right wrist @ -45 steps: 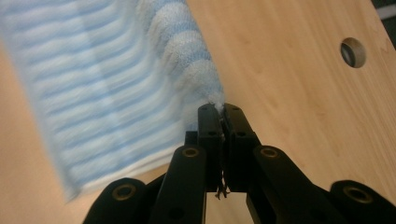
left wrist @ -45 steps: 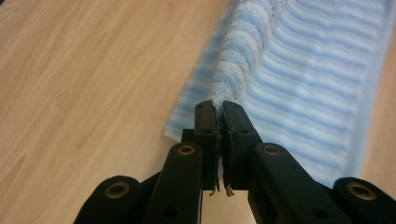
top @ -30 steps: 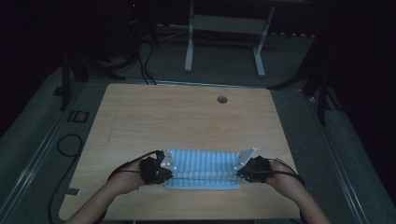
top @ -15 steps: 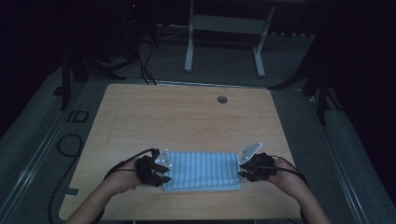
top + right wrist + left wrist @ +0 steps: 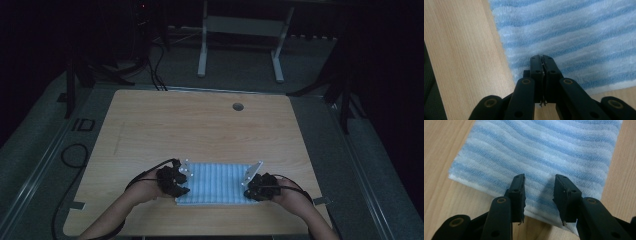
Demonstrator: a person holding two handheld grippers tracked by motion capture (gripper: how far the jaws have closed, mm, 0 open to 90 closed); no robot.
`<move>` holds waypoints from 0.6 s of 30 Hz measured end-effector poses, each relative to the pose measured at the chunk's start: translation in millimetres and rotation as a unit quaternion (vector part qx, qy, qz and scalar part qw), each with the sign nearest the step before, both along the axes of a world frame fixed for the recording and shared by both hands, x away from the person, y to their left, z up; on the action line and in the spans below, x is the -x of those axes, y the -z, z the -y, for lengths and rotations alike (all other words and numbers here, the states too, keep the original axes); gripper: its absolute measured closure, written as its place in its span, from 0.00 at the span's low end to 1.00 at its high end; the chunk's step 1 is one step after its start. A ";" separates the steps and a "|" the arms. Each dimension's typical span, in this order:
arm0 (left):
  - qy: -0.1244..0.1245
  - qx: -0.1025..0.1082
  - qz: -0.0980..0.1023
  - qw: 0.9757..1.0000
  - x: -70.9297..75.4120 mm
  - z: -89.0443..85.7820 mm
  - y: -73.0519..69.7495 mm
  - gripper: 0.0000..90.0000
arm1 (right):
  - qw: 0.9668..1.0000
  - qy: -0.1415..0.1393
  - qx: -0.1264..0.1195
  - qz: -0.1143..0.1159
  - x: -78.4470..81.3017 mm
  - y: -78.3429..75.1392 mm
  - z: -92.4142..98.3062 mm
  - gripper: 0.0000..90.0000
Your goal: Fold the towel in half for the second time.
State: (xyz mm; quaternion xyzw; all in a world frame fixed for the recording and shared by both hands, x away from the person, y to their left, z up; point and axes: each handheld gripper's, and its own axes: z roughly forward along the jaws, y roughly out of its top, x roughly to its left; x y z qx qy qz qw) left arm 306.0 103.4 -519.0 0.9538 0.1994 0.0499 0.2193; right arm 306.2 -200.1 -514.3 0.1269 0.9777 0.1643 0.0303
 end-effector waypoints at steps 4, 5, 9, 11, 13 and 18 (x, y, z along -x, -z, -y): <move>0.005 -0.009 0.001 1.000 -2.9 3.2 1.7 0.68 | 1.000 0.008 0.003 0.004 -4.4 0.3 2.9 0.95; 0.003 -0.010 0.002 1.000 -4.5 4.3 1.7 0.68 | 1.000 0.010 0.004 0.004 -6.5 0.7 2.7 0.95; 0.003 -0.024 0.008 1.000 -15.1 6.2 0.7 0.67 | 1.000 0.013 0.005 0.006 -18.2 1.4 0.5 0.95; 0.003 -0.024 0.008 1.000 -15.1 6.2 0.7 0.67 | 1.000 0.017 0.007 0.008 -23.0 1.4 -0.6 0.95; -0.011 -0.026 0.004 1.000 -33.6 4.4 0.8 0.68 | 1.000 0.023 0.009 0.009 -36.9 1.3 -3.6 0.95; -0.024 -0.034 0.003 0.999 -55.8 2.8 0.3 0.67 | 0.999 0.040 -0.004 0.000 -61.0 2.4 -4.9 0.95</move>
